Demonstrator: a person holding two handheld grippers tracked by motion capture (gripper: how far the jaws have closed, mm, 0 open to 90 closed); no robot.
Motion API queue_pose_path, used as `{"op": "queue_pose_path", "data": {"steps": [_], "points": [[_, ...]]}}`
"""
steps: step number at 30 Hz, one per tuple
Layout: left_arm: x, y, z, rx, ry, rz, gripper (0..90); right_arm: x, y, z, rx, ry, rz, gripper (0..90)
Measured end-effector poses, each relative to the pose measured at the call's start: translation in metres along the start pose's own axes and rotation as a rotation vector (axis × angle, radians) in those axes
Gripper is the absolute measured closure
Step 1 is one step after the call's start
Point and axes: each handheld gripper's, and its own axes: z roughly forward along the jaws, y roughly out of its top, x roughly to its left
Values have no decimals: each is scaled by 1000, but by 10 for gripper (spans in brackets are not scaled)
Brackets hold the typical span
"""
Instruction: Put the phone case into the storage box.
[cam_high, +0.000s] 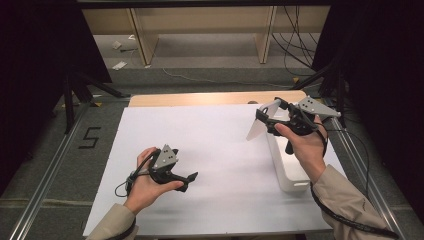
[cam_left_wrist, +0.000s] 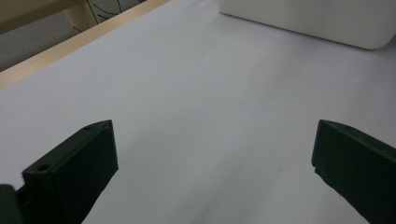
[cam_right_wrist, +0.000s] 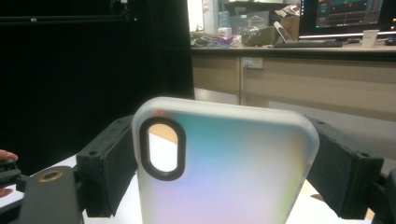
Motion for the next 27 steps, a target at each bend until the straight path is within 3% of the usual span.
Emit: {"op": "queue_pose_path", "data": {"steps": [27], "points": [[0,0,0,-12,-3,-2,0,-14,6,-9,-18,-62,-2,177]]}}
